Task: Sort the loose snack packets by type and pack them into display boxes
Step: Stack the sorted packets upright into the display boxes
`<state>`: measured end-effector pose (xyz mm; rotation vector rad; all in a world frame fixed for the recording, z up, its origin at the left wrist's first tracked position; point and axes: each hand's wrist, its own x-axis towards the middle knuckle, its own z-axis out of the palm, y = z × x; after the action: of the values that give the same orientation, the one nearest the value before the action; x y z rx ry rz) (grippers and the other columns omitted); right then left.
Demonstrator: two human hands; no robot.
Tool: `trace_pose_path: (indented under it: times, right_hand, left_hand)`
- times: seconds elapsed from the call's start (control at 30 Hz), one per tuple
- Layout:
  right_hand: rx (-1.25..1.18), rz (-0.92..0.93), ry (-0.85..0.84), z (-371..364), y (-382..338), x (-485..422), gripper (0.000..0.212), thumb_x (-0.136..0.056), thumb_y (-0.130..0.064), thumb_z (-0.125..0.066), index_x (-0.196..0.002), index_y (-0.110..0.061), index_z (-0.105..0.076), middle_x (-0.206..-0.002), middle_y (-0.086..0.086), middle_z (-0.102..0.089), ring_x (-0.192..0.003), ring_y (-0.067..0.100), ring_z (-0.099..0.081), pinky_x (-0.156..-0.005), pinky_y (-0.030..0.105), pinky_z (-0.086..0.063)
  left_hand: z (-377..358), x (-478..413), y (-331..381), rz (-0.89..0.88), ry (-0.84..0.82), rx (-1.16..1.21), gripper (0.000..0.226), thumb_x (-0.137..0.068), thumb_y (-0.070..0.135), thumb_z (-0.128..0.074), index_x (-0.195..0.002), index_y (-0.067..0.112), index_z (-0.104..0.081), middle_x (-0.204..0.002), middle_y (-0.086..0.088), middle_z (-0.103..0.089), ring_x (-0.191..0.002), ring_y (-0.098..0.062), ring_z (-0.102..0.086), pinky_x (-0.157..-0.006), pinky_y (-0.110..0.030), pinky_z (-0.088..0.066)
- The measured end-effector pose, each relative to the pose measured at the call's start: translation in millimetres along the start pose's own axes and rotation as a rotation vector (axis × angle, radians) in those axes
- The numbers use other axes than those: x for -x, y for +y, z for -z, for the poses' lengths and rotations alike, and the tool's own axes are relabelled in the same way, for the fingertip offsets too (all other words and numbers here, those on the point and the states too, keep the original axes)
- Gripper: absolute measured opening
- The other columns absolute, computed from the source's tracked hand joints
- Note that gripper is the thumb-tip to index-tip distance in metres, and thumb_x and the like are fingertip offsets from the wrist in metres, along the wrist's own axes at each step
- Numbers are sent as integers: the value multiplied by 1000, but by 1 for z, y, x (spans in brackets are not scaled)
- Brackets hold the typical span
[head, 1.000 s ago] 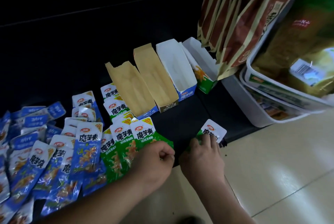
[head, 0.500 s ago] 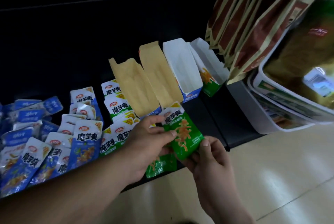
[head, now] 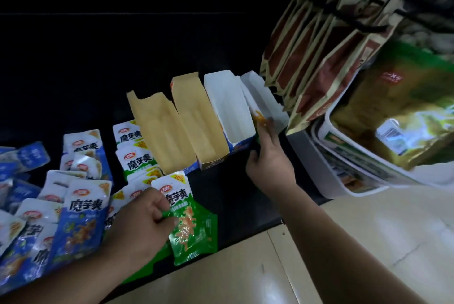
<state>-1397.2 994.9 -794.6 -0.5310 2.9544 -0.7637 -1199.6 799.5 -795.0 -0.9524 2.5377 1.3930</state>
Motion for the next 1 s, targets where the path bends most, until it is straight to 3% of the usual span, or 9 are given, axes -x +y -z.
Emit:
trace_pose_path:
  times: [0.1,0.2,0.3,0.4,0.57,0.73,0.87,1.0]
  right_hand:
    - [113,20,-43,4,6,-21,85,-88,-15,-52,-160,-38,-14,-169,-5,-7,-124,37,-53,-74,45,-55]
    - [184,-50,56,1,13,-15,66,-85,-10,-57,-149,-21,-44,-150,17,-34,-124,47,-47,-79,50,-51]
    - [197,-35,192,-7,11,14,33,-88,-10,-61,-121,-8,-65,-117,19,-50,-98,46,-57,-61,39,-43]
    - [176,1,293,-8,1,58,24,-85,-18,-72,-107,-11,-73,-93,11,-52,-76,39,-59,-51,31,-39]
    - [5,-36,298,-12,-13,123,33,-84,-44,-81,-96,-14,-75,-90,3,-53,-77,31,-62,-58,39,-55]
    - [-68,-15,320,-7,-11,142,24,-86,-35,-78,-97,-15,-73,-90,3,-51,-69,33,-61,-54,45,-55]
    - [-4,-69,282,-2,-16,160,21,-87,-32,-78,-104,-22,-74,-90,-2,-54,-67,28,-62,-47,35,-49]
    - [65,9,237,-5,-15,175,16,-85,-37,-70,-92,-26,-77,-83,-5,-51,-64,25,-57,-53,28,-43]
  left_hand:
    - [-5,-2,-1,-28,23,43,29,-81,14,-87,-83,23,-60,-71,-7,-65,-62,-25,-66,-58,-38,-51]
    - [-6,-4,-1,-39,37,42,27,-81,14,-86,-84,23,-61,-73,-9,-65,-65,-26,-65,-60,-36,-50]
    - [-7,-6,-9,-49,37,39,27,-83,13,-84,-87,26,-61,-70,-12,-64,-57,-20,-59,-55,-34,-47]
    - [-6,-8,-17,-33,55,28,27,-83,15,-84,-88,28,-61,-68,-7,-65,-56,-22,-61,-55,-36,-49]
    - [-7,-7,-25,-44,39,0,25,-85,19,-83,-91,29,-60,-73,-3,-65,-56,-18,-60,-52,-27,-46]
    - [-7,-6,-22,-83,35,-61,24,-86,17,-79,-92,27,-58,-67,-3,-62,-53,-15,-57,-54,-32,-46]
    - [-6,-8,-23,-86,10,-120,24,-86,20,-77,-93,26,-55,-65,-9,-64,-58,-26,-63,-58,-43,-51]
    - [-10,-9,-21,-85,34,-148,25,-83,21,-75,-94,26,-54,-63,-9,-63,-59,-27,-63,-59,-43,-51]
